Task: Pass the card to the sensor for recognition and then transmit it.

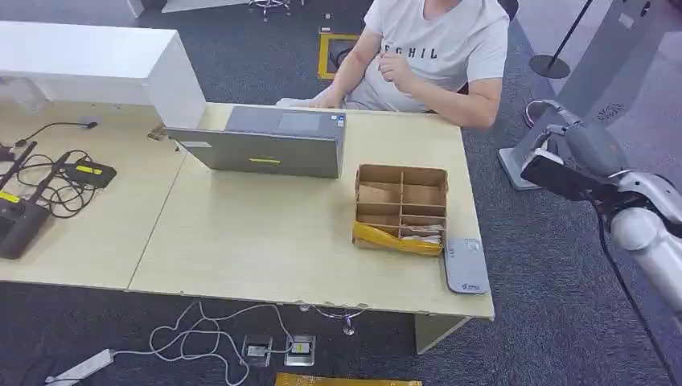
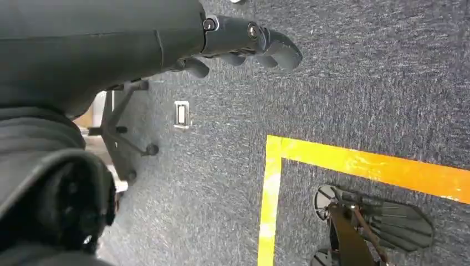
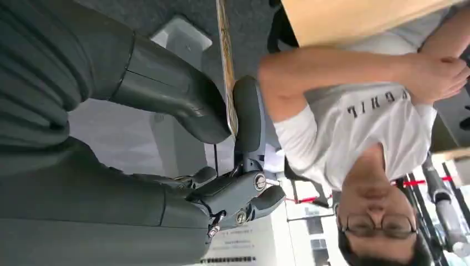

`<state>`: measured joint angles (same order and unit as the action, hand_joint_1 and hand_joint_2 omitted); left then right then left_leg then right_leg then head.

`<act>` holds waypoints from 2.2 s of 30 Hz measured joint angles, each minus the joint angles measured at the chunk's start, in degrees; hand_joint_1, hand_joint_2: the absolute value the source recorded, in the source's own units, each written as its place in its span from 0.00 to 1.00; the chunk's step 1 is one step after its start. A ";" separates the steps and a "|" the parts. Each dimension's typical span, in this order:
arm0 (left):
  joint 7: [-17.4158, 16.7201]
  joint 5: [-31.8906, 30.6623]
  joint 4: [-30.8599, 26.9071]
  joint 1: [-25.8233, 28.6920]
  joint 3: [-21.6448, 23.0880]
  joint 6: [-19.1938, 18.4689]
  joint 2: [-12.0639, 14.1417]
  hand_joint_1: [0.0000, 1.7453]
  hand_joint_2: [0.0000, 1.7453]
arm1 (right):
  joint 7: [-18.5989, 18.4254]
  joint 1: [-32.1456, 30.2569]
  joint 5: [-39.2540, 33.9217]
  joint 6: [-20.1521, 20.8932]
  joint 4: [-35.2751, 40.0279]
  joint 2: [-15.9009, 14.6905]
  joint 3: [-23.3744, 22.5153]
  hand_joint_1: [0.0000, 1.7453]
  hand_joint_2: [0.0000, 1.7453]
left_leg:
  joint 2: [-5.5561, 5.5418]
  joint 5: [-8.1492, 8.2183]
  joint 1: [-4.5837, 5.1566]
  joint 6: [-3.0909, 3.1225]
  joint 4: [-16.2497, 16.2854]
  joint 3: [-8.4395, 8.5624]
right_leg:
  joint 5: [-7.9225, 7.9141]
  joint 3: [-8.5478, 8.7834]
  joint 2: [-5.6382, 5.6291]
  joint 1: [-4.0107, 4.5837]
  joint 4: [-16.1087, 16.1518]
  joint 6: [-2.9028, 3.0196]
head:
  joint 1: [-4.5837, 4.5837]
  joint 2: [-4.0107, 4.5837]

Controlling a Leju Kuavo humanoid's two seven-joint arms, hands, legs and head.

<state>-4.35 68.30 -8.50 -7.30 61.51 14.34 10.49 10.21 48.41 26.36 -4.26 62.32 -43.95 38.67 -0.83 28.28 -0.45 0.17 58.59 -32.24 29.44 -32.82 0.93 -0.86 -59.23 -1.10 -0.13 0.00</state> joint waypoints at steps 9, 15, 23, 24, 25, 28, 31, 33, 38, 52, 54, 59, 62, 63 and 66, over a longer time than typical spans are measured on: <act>0.00 -0.59 0.00 -0.02 0.65 -0.17 0.13 0.00 0.00 | -1.24 -6.05 -0.37 -0.61 2.75 -0.15 -0.31 1.00 1.00 | 0.01 0.00 0.00 0.00 0.00 0.01 | 0.00 -0.01 -0.01 0.00 0.00 0.00 | 0.02 0.00; 0.09 -0.98 0.00 -0.06 1.73 -0.48 0.13 0.00 0.00 | -1.75 -9.88 -1.40 -1.25 5.07 -0.59 -0.96 1.00 1.00 | 0.01 0.00 0.00 0.00 0.00 0.01 | 0.00 -0.01 -0.01 0.00 0.00 0.00 | 0.00 0.00; 0.20 -1.49 0.00 -0.10 2.58 -0.52 0.13 0.00 0.00 | -1.88 -13.62 -0.81 -1.18 7.54 -0.37 -1.16 1.00 1.00 | 0.01 0.00 0.00 0.00 -0.01 0.00 | 0.00 -0.01 -0.03 0.00 0.00 0.00 | 0.00 0.00; 0.22 -1.49 0.00 -0.11 2.80 -0.48 0.13 0.00 0.00 | -1.81 -13.77 -0.55 -1.16 7.69 -0.20 -1.03 1.00 1.00 | 0.01 0.00 0.00 0.00 -0.01 0.00 | 0.00 -0.01 -0.03 0.00 0.00 0.00 | 0.02 0.00; 0.22 -1.49 0.00 -0.12 2.86 -0.46 0.13 0.00 0.00 | -1.66 -13.82 -0.13 -1.16 7.69 -0.04 -0.85 1.00 1.00 | 0.01 0.00 0.00 0.00 -0.01 0.01 | 0.00 -0.01 -0.03 0.00 0.00 0.00 | 0.02 0.00; 0.22 -1.44 0.00 -0.16 3.17 -0.44 0.11 0.00 0.00 | -1.31 -14.23 0.37 -1.14 7.69 0.55 -0.09 1.00 1.00 | 0.01 0.00 0.00 0.00 -0.01 0.00 | 0.00 -0.01 -0.01 0.00 0.00 0.00 | 0.00 0.00; 0.17 -1.42 0.00 -0.16 3.28 -0.46 0.07 0.00 0.00 | -0.83 -14.75 0.20 -0.92 7.65 1.14 0.74 1.00 1.00 | 0.01 0.00 0.00 0.00 -0.01 0.00 | 0.00 -0.01 -0.02 0.00 -0.01 0.00 | 0.00 0.00; 0.11 -1.40 0.00 -0.22 3.32 -0.50 0.04 0.00 0.00 | -0.59 -15.10 0.17 -0.79 7.63 1.49 1.40 1.00 1.00 | 0.01 0.00 0.00 0.00 -0.01 -0.01 | 0.00 -0.01 -0.02 0.00 0.00 0.00 | 0.02 0.00; 0.02 -1.51 0.00 -0.29 3.85 -0.70 0.00 0.00 0.00 | -1.03 -16.31 -0.59 -0.92 7.63 2.38 3.12 1.00 1.00 | 0.01 0.00 0.00 0.00 -0.01 -0.01 | 0.00 -0.02 -0.02 0.00 0.00 0.00 | 0.00 0.00; -0.04 -0.79 0.00 -0.34 4.70 -0.50 0.00 0.00 0.00 | -1.44 -17.94 -4.28 -2.56 6.47 2.54 4.48 1.00 1.00 | 0.02 0.00 0.00 0.00 -0.01 0.01 | 0.00 -0.03 -0.03 0.00 0.00 0.00 | 0.00 0.00; -0.04 -0.66 0.00 -0.33 4.70 -0.46 0.00 0.00 0.00 | -1.33 -18.23 -4.42 -2.71 5.94 2.54 4.48 1.00 1.00 | 0.02 0.00 0.00 0.00 -0.01 0.00 | 0.00 -0.03 -0.02 0.00 0.00 0.00 | 0.00 0.00; -0.02 -0.68 0.00 -0.34 4.72 -0.48 0.00 0.00 0.00 | -0.96 -18.87 -5.05 -3.13 4.65 2.49 4.48 1.00 1.00 | 0.02 0.00 0.00 0.00 -0.01 0.00 | 0.00 -0.03 -0.04 0.00 0.00 0.00 | 0.02 0.00; 0.00 -0.74 0.00 -0.34 4.72 -0.50 0.00 0.00 0.00 | -0.90 -19.05 -5.22 -3.23 3.89 2.47 4.48 1.00 1.00 | 0.02 0.00 0.00 0.00 -0.01 0.01 | 0.00 -0.03 -0.03 0.00 0.00 0.00 | 0.00 0.00; 0.00 -0.85 0.00 -0.34 4.72 -0.52 0.00 0.00 0.00 | -0.87 -19.14 -5.27 -3.32 3.71 2.47 4.46 1.00 1.00 | 0.02 0.00 0.00 0.00 -0.01 0.01 | 0.00 -0.03 -0.03 0.00 0.00 0.00 | 0.02 0.00; 0.13 -0.96 0.00 -0.35 4.74 -0.57 0.00 0.00 0.00 | -0.68 -19.34 -5.64 -3.83 3.12 2.40 4.44 1.00 1.00 | 0.02 0.00 0.00 0.00 -0.01 0.01 | 0.00 -0.02 -0.03 0.00 0.00 0.00 | 0.02 0.00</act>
<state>-4.22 67.34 -8.50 -7.65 66.25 13.77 10.49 9.53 29.07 20.72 -8.09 65.44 -41.55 43.10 -0.80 28.28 -0.45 0.16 58.58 -32.23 29.44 -32.84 0.89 -0.86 -59.23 -1.10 -0.11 0.00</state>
